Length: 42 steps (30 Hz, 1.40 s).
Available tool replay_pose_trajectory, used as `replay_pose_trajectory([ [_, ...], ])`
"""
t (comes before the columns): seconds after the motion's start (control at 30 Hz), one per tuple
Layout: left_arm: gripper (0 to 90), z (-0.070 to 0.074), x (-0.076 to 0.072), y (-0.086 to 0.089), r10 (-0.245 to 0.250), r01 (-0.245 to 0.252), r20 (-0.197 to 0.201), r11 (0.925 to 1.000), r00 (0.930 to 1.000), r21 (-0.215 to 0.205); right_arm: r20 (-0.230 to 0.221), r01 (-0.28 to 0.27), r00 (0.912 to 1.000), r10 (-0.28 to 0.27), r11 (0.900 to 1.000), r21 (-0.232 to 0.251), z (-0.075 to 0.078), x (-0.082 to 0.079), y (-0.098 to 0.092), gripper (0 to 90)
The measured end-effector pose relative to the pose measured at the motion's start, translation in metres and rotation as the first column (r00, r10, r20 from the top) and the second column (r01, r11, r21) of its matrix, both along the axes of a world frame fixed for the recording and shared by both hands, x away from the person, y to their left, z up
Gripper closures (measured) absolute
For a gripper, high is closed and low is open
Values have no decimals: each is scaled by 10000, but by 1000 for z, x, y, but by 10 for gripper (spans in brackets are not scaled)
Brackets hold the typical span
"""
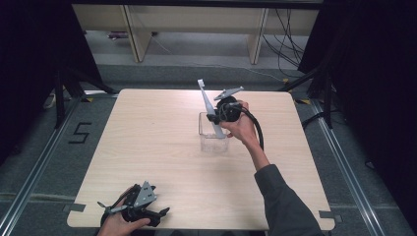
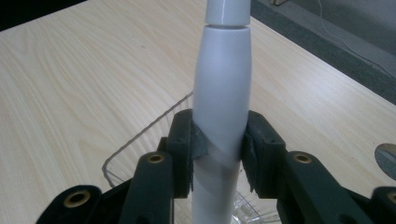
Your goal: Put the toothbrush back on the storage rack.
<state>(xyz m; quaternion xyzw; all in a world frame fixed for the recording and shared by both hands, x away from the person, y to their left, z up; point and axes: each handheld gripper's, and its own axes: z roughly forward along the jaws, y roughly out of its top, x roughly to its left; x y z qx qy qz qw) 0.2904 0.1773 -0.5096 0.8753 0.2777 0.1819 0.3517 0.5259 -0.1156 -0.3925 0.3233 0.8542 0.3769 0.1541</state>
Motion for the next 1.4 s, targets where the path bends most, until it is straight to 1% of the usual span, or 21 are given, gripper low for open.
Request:
replay_pose_trajectory([
  [0.03,151,0,0,0,-1,1,3,10000,10000,5,-268,163,9995,-164,9999,-24,-1,0,1,670],
  [0.1,151,1,0,1,-57,57,11,9999,10000,89,-301,148,9994,-151,9998,-96,-3,0,2,670],
  [0.13,151,0,0,0,40,-40,-73,10000,10000,4,-69,-69,10000,68,9997,-228,-5,2,3,670],
  [0.23,151,0,0,0,0,0,6,10000,10000,3,-138,-190,9997,185,9991,-381,-7,3,3,670],
  [0.27,151,0,0,0,-4,4,5,10000,10000,-5,-149,-62,9999,57,9995,-320,-9,3,4,670],
  [0.4,151,0,0,0,-3,3,6,10000,10000,1,-357,-84,9993,60,9977,-671,-12,5,5,670],
  [0.43,151,1,0,1,-57,57,9,9999,10000,99,-724,225,9970,-283,9967,-786,-14,4,6,670],
  [0.5,151,0,0,0,-5,5,2,10000,10000,17,-716,266,9969,-322,9966,-776,-18,5,9,669],
  [0.53,151,0,0,0,-8,8,0,10000,10000,9,-798,85,9967,-161,9954,-954,-17,6,8,670],
  [0.57,151,0,0,0,-20,20,6,10000,10000,22,-566,-34,9984,-25,9947,-1023,-20,7,9,669],
  [0.6,151,0,0,0,-20,20,6,10000,10000,22,-566,-34,9984,-25,9947,-1023,-20,7,9,669],
  [0.7,151,0,0,0,14,-14,-39,10000,10000,43,-740,-321,9970,230,9918,-1240,-23,8,10,669],
  [0.73,151,0,0,0,-15,15,6,10000,10000,14,-974,-198,9952,76,9920,-1250,-23,7,11,669],
  [0.83,151,1,0,1,-67,67,13,9999,10000,88,-1103,-191,9939,35,9900,-1399,-25,7,12,669],
  [1.03,151,0,0,0,-17,17,-3,10000,10000,4,-977,-461,9948,298,9844,-1695,-30,11,13,669],
  [1.07,151,0,0,0,-14,14,-4,10000,10000,-7,-1675,121,9850,-405,9858,-1674,-28,7,16,668],
  [1.1,151,0,0,0,-7,7,5,10000,10000,-19,-1663,-169,9860,-103,9868,-1613,-29,8,15,668],
  [1.13,151,1,0,1,-62,62,19,9999,10000,83,-1372,-327,9905,99,9857,-1652,-30,10,14,668],
  [1.27,151,0,0,0,-33,33,-35,10000,10000,8,-1180,-495,9926,294,9841,-1705,-32,12,14,667],
  [1.3,151,0,0,0,-24,24,-25,10000,10000,18,-1396,-369,9901,141,9861,-1619,-32,12,15,666],
  [1.4,151,0,0,0,-21,21,-13,10000,10000,8,-1325,-423,9910,203,9852,-1658,-33,14,14,662],
])
